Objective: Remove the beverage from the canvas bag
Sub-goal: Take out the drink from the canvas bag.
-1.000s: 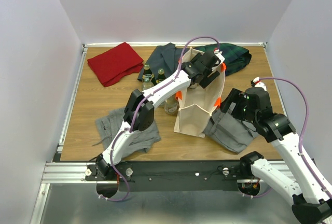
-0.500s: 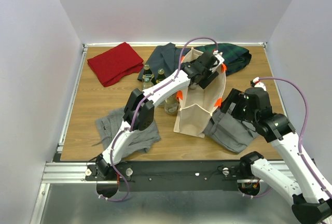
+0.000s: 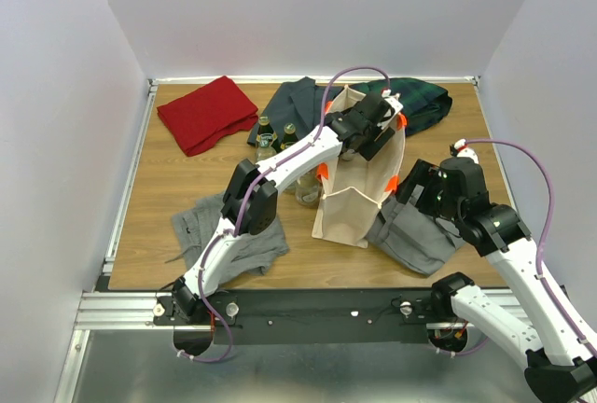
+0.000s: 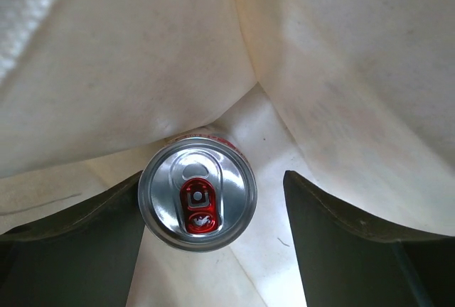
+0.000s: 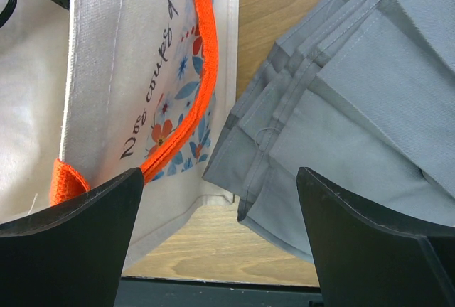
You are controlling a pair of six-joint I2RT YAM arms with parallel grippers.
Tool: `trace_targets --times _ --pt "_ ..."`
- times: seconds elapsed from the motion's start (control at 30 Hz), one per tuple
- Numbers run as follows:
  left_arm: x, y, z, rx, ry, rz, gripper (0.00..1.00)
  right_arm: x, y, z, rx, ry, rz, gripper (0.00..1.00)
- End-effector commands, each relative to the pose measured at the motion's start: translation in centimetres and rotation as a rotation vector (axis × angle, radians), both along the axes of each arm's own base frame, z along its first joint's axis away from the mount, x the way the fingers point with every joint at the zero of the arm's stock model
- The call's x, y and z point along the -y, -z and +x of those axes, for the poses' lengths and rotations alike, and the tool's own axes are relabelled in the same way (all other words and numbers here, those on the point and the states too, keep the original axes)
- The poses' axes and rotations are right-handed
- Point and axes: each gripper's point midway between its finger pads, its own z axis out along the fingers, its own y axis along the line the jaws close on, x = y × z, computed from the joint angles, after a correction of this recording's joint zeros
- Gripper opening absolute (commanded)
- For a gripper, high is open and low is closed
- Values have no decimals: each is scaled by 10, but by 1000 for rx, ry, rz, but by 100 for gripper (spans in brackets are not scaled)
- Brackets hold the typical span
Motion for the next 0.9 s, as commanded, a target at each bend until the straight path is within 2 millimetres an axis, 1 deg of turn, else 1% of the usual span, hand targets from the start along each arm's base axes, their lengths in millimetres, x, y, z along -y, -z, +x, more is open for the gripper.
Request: trace_targets --times 0.0,0.27,0.4,0.43,0.47,0.53,0.57,0.6,0.63,0.67,0.73,0.77,0.83,0.87 --pt "-14 17 -6 -82 -50 12 83 3 2 4 12 9 -23 97" --pt "-11 14 -5 -111 -77 -51 83 3 2 4 11 13 -23 97" --pt "-12 17 -5 -120 -83 -54 81 3 3 4 8 11 -24 97" --pt "-12 17 -5 -121 -83 -56 78 3 3 4 8 13 -24 97" --pt "-12 18 -6 -123 -82 -53 73 3 3 4 8 10 -23 97" --pt "-12 19 -6 -125 -83 -51 71 3 3 4 8 11 -24 97" --pt "-13 20 -7 -128 -81 -45 64 3 3 4 8 11 -24 97" --pt "-14 20 -7 -127 -81 -43 61 3 2 5 10 13 -24 97" --pt "-14 21 -7 -129 -81 -39 60 3 2 5 9 11 -24 97" --pt "-15 22 -7 -130 -82 -36 56 3 3 4 8 12 -23 97" --pt "-16 23 -9 -137 -77 -33 54 3 3 4 8 10 -23 97" --pt "-17 23 -10 -139 -76 -30 49 3 2 5 10 11 -24 97" --pt "-17 24 -12 -144 -76 -31 41 3 3 4 8 11 -22 97" --pt "-17 22 -13 -143 -73 -34 30 3 3 4 8 14 -23 97"
